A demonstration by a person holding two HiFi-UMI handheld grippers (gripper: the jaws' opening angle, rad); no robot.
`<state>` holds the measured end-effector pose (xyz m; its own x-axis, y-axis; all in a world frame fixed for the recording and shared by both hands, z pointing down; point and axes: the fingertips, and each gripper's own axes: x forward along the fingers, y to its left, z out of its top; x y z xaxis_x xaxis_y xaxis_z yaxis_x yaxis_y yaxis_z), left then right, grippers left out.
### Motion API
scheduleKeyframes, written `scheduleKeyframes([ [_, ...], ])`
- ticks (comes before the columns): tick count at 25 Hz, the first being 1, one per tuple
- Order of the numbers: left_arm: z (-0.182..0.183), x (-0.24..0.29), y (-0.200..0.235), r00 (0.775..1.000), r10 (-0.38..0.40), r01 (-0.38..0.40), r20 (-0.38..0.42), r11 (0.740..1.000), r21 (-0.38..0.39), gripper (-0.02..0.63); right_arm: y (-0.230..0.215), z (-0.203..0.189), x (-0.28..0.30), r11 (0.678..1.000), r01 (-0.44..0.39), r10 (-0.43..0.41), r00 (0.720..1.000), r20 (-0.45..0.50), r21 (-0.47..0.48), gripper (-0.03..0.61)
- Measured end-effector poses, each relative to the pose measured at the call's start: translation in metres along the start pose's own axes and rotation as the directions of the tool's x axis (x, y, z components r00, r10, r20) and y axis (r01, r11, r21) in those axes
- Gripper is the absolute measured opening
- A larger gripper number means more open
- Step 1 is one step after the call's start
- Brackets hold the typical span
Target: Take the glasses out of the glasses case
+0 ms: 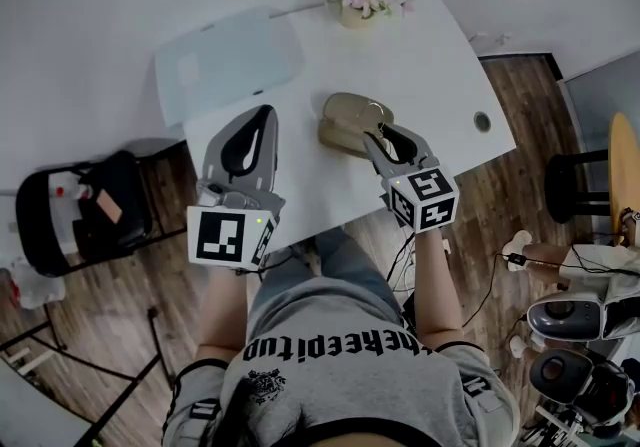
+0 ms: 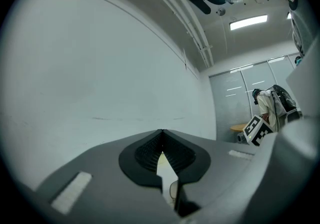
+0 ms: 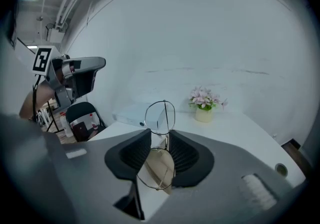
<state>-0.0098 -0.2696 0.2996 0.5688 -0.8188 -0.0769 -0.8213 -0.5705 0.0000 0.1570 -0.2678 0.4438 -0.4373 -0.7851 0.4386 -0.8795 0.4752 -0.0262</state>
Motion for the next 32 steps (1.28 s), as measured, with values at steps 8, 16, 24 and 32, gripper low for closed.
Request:
scheduleKeyframes([
  [8,0.013,-0.017,-0.014,0.997,-0.069,0.069,0.033,0.998,0.008,0.020,0.015,0.021,-0.043,0.996,0.078,-0.083,0.987,0.136,0.040,0.114],
  [16,0.022,-0.034,-0.026,0.991,-0.121,0.120,0.055,0.993,0.021,0.020,0.031,0.027,-0.076,0.988,0.147,-0.155,0.967,0.204,0.055,0.114],
  [24,0.028,-0.051,-0.041,0.984,-0.164,0.163,0.066,0.986,0.034,0.020,0.045,0.035,-0.110,0.978,0.197,-0.208,0.939,0.273,0.065,0.114],
  [32,0.031,-0.059,-0.051,0.976,-0.208,0.205,0.070,0.978,0.040,0.018,0.055,0.044,-0.136,0.966,0.246,-0.257,0.909,0.327,0.075,0.114],
])
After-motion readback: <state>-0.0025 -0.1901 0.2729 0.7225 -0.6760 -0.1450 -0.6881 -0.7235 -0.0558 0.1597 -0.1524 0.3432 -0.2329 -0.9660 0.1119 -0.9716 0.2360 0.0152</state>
